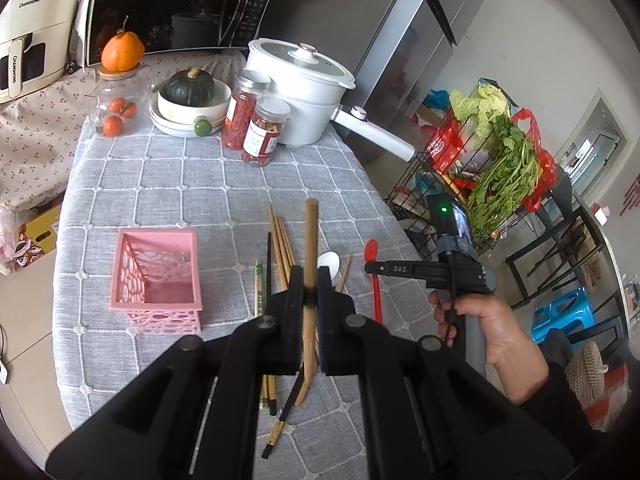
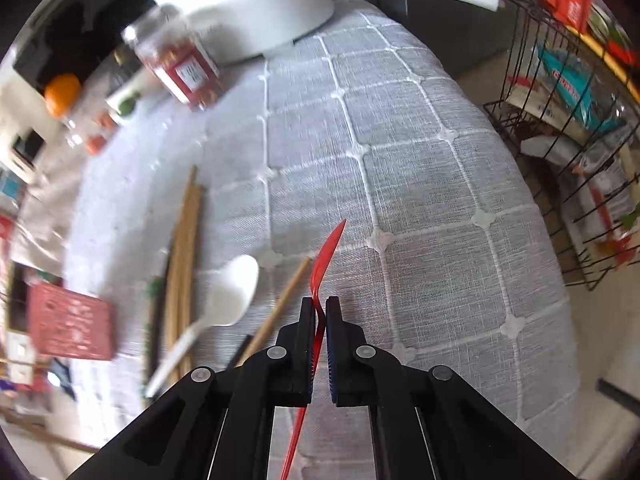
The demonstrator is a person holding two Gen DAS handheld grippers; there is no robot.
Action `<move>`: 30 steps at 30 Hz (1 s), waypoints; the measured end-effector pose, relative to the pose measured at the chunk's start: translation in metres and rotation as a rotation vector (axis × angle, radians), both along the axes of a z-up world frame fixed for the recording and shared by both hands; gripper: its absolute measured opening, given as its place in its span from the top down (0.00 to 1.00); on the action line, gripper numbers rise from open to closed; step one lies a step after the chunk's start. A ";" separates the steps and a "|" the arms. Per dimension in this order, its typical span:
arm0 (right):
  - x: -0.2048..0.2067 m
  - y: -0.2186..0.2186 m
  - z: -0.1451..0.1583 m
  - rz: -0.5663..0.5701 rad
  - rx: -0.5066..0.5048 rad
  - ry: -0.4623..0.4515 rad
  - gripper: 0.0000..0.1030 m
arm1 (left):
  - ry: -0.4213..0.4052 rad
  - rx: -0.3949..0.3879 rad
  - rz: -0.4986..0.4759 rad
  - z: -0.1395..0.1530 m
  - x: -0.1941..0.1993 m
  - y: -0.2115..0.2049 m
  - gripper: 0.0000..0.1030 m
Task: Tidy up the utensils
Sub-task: 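Lower the chopstick and red spoon into the pink basket and open both tools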
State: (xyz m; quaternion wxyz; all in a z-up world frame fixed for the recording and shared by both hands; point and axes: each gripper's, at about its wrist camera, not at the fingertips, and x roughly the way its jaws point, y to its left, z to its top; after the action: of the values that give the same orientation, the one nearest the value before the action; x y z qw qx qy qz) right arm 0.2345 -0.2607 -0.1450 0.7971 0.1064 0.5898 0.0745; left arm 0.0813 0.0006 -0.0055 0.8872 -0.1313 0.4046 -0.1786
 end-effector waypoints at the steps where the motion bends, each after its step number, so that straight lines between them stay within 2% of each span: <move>1: -0.001 -0.006 0.003 -0.010 0.032 -0.003 0.95 | -0.006 -0.003 0.003 0.002 -0.001 0.001 0.94; 6: -0.004 -0.024 0.012 -0.055 0.132 -0.017 0.95 | -0.046 0.001 0.011 0.011 -0.006 0.004 0.94; 12: -0.010 -0.023 0.031 -0.078 0.175 -0.064 0.95 | -0.111 -0.047 0.035 0.031 -0.015 0.020 0.94; 16: -0.027 -0.010 0.080 -0.061 0.210 -0.257 0.95 | -0.238 -0.053 0.080 0.062 -0.029 0.033 0.94; 20: -0.050 0.016 0.129 -0.033 0.234 -0.482 0.95 | -0.346 0.013 0.141 0.081 -0.035 0.040 0.94; 22: -0.057 0.028 0.143 -0.025 0.239 -0.555 0.95 | -0.378 0.054 0.182 0.083 -0.033 0.047 0.94; 24: -0.064 0.040 0.153 -0.017 0.255 -0.609 0.95 | -0.388 0.087 0.222 0.080 -0.029 0.055 0.94; 30: -0.081 0.086 0.175 0.012 0.289 -0.787 0.95 | -0.340 0.130 0.302 0.059 -0.006 0.084 0.94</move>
State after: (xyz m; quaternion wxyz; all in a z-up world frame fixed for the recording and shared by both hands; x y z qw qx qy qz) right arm 0.1531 -0.1746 0.0297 0.9381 0.1771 0.2243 0.1958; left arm 0.0754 0.0846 0.0539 0.9658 -0.1010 0.2359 -0.0369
